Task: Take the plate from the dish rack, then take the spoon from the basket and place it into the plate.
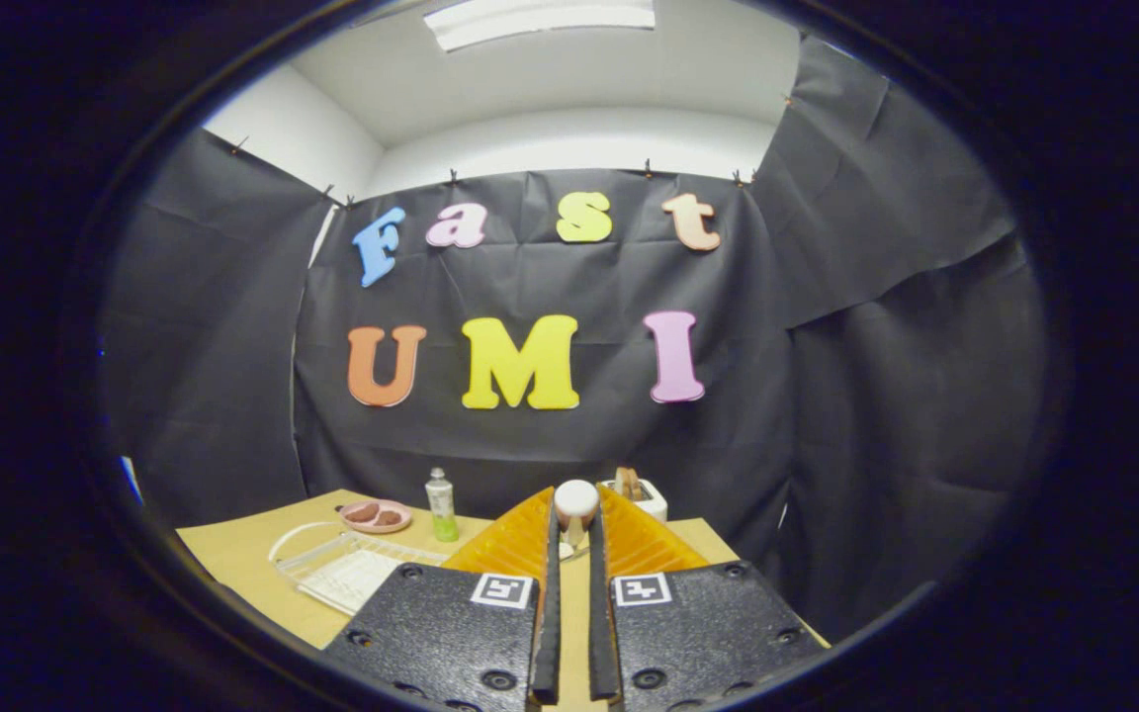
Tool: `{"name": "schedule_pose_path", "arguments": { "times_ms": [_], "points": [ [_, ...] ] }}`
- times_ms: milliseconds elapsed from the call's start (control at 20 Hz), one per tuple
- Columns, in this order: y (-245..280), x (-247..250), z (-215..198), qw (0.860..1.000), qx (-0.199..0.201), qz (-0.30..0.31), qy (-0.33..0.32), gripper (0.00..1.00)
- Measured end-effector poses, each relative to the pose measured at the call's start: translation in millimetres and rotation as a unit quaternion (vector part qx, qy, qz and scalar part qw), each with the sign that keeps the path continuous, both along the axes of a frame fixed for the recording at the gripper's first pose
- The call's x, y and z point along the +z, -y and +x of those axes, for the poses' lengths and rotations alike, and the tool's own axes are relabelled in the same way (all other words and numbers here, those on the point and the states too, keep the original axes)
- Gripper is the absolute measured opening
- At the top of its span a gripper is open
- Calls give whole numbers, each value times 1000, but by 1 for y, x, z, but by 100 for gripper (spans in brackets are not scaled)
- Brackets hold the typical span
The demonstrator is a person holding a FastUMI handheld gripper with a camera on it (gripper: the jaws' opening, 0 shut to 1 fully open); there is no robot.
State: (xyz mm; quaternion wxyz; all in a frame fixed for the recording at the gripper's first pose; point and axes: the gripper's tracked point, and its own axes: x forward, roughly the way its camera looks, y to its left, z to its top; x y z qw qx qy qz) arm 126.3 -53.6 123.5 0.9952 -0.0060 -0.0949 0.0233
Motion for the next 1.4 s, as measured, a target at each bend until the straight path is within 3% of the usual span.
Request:
{"name": "schedule_pose_path", "arguments": {
  "times_ms": [300,650,950,1400],
  "points": [
    [-95,-26,-37,998,46,-7,-41,17],
    [-190,-117,-48,989,102,-56,-94,17],
    [-203,-190,-26,978,122,-54,-161,18],
    [-170,-224,7,972,75,-20,-220,20]
  ]
}}
